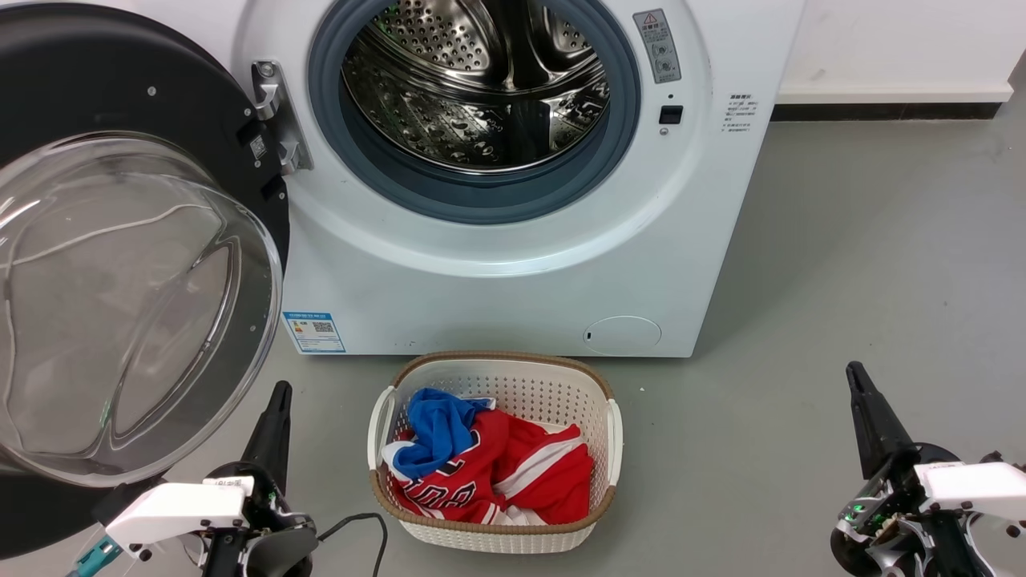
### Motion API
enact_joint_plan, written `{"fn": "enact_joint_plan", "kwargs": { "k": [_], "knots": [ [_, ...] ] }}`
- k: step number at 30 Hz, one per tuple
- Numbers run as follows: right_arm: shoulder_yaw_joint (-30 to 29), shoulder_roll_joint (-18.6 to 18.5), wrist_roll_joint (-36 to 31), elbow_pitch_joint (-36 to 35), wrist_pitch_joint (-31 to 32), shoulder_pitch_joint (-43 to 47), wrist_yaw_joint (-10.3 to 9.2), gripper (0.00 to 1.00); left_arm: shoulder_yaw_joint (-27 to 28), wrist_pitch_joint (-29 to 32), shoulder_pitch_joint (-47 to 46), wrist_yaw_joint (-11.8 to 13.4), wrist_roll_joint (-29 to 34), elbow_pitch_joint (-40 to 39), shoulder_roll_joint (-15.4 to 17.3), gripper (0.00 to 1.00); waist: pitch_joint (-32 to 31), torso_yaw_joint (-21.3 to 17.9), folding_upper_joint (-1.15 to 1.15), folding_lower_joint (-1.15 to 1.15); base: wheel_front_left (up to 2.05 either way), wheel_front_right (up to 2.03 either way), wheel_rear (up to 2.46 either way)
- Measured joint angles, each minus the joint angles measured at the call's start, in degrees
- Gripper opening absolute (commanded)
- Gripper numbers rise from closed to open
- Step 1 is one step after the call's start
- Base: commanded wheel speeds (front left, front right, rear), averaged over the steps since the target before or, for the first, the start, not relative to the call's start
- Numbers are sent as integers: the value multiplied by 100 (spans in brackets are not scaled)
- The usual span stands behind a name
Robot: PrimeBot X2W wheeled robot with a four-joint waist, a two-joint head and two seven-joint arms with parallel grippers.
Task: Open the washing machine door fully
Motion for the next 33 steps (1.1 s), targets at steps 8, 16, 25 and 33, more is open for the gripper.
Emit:
{"fn": "enact_joint_plan", "kwargs": {
  "k": [8, 16, 25, 33],
  "knots": [
    [-16, 10, 42, 16, 8, -1, 0, 0, 5, 10, -4, -1, -49, 10, 0, 0, 2, -1, 0, 0, 0, 0, 0],
    [-34, 21, 33, 18, 20, -3, 0, 0, 5, 10, -6, -1, -49, 10, 0, 0, 2, -1, 0, 0, 0, 0, 0],
    [-47, 35, 26, 18, 45, -10, 0, 0, 4, 10, -7, -1, -49, 11, 0, 0, 2, -1, 0, 0, 0, 0, 0],
    [-59, 44, 13, 19, 56, -12, 0, 0, 8, 9, -7, -1, -49, 9, 0, 0, 1, -1, 0, 0, 0, 0, 0]
  ]
}}
